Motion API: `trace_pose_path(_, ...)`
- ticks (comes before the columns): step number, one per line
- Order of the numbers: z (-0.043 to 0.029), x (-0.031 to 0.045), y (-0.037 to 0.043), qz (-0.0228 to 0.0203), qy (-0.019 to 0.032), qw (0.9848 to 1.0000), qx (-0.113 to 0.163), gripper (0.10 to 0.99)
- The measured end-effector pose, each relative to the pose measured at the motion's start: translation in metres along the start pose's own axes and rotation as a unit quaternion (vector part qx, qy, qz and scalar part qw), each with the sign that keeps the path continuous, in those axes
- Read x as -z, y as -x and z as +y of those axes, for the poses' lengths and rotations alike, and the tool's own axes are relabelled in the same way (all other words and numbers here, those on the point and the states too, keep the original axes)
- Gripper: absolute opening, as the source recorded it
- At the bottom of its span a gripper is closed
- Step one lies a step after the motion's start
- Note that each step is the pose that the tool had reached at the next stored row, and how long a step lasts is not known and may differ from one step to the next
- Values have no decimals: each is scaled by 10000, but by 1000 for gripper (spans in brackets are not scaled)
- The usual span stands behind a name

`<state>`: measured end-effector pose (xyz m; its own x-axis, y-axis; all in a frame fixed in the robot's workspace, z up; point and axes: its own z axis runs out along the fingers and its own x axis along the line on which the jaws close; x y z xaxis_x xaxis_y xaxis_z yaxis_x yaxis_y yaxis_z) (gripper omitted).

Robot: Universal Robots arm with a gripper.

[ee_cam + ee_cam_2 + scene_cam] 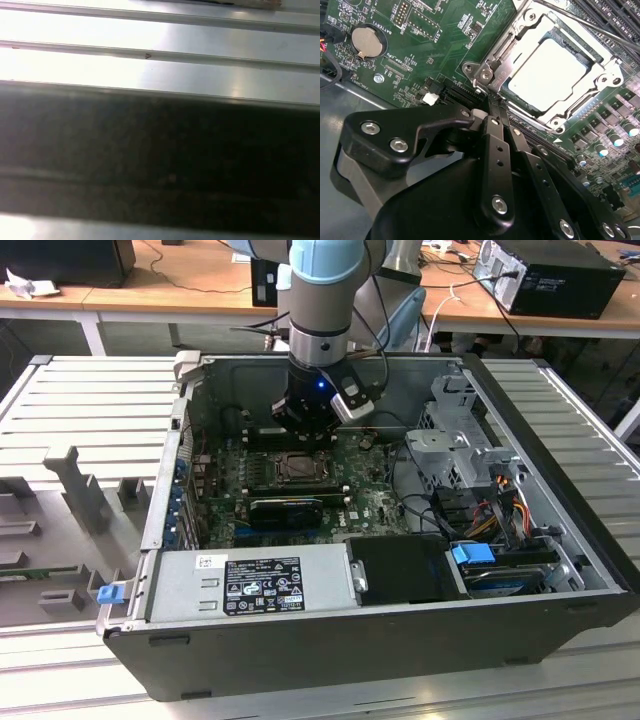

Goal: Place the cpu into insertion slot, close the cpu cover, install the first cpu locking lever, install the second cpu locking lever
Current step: 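Install the first cpu locking lever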

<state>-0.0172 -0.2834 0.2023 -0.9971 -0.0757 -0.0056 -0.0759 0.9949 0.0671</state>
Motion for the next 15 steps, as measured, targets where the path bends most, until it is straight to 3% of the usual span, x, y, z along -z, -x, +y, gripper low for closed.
trace_pose_path(7, -12, -7, -1, 0, 0, 10000, -1, 106)
trace_pose_path(11, -13, -14, -1, -4, 67, 10000, 0, 106)
trace_pose_path(15, -8, 45, 0, -6, 75, 10000, 0, 106)
